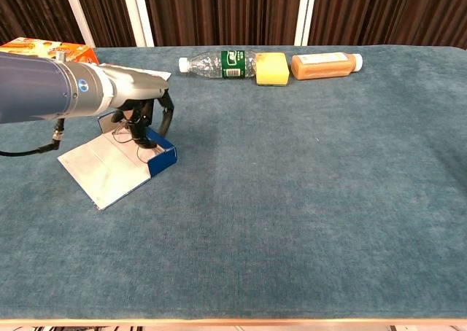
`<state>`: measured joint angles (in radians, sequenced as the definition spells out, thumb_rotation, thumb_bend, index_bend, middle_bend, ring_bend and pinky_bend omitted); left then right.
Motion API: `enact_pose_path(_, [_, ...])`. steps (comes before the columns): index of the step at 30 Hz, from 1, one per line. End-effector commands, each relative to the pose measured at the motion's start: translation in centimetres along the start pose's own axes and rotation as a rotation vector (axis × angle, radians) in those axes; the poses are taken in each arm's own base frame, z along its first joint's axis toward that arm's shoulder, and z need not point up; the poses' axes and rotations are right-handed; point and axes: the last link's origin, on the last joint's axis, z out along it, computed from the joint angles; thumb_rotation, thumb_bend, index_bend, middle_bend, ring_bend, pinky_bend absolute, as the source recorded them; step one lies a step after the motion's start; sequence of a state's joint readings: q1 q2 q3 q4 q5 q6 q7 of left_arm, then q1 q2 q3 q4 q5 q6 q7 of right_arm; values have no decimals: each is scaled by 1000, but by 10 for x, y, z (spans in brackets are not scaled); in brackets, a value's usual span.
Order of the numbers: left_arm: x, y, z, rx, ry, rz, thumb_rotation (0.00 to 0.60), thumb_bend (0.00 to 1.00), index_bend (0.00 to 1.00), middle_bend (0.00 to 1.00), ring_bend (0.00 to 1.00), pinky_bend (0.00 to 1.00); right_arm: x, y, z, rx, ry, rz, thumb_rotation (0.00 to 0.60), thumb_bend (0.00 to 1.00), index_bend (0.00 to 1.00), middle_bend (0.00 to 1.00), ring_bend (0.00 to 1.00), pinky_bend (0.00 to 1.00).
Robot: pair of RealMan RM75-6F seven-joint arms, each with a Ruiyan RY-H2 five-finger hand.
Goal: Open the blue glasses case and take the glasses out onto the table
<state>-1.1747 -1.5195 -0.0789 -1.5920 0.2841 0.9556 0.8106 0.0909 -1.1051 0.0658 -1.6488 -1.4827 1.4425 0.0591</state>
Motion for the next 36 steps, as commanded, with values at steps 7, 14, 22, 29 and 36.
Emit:
enact_pose_path(7, [-3,3,4,-2,-8,11,600,293,149,944,659,714,1,0,1,-3,1,4,600,215,0,0,0,213])
enact_pose_path(14, [-2,9,8,-7,5,8,600,293,149,946,659,717,0,0,1,-4,1,6,600,215,0,0,0,212])
enact_pose_path(22, [1,12,18,9,54,-27,600,293,149,946,660,722,0,1,1,-4,-2,9,600,215,0,0,0,213])
enact_pose_path(29, [2,10,27,35,85,-33,600,292,153,947,660,721,0,0,1,-4,-3,11,600,215,0,0,0,213])
enact_pose_path(36, [5,9,36,64,106,-54,600,293,161,947,660,721,0,1,1,-6,-3,11,600,215,0,0,0,213])
